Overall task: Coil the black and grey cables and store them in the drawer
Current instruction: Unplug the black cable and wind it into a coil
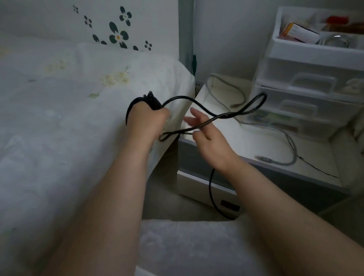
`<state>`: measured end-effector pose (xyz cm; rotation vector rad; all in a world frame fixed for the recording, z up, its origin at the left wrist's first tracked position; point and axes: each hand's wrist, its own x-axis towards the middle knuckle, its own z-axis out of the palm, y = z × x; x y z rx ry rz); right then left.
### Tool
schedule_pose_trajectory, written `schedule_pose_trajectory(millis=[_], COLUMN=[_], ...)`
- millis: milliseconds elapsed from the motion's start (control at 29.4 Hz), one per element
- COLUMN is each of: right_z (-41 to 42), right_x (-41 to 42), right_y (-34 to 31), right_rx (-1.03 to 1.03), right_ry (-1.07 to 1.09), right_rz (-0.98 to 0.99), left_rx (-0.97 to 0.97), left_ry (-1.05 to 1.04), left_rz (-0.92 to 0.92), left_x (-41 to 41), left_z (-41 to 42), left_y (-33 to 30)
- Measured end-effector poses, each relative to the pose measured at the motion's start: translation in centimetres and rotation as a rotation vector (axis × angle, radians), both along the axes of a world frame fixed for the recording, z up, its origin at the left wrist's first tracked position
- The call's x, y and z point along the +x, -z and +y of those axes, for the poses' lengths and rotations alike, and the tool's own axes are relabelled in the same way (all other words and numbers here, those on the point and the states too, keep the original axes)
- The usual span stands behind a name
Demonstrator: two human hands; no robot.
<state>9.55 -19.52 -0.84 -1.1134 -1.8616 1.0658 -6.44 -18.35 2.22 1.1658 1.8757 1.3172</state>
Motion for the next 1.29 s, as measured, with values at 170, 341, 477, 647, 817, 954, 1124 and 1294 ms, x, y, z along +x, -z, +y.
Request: schedule_pose_trajectory(millis=[170,341,477,647,817,954,1124,1294], right_z=[-1.1,1.4,2.6,2.1,2.6,4.1,4.7,4.5], right_x=[-0.9,1.2,2.1,0.6,0.3,1.7,2.9,3.0], right_y=[-1.7,-1.0,0.4,0.7,3.1,1.4,0.9,0.9], right_rx=[-0.536,-0.505,-0.062,0.55,0.494,0.637,0.834,0.854], right_ry=[-0.045,0.302,0.485,0.502,0.467,0.571,0.682,0.496], right_rz=[0.548,0.078,-0.578,-0.631,-0.606,-0.468,-0.362,-0.322], left_rx=[-0.045,-0.036,-0.08,-0.236,-0.383,-0.414,-0.447,-0.379], left_ry=[-0.046,-0.004,0.082,0.29,0.535,0.657,0.804,0.923], left_rz=[0.468,0.552,0.297,-0.374,-0.488,-0.415,-0.265,-0.284], left_x=[-0.2,-0.2,0.1,1.4,2.8,3.0,2.7,3.1], left_z=[0.1,0.0,0.4,-0.6,-1.2,-1.9,-2.5,-3.4], left_y=[0.2,0.7,1.0,0.3,0.2,-0.2,-0.8,-1.6])
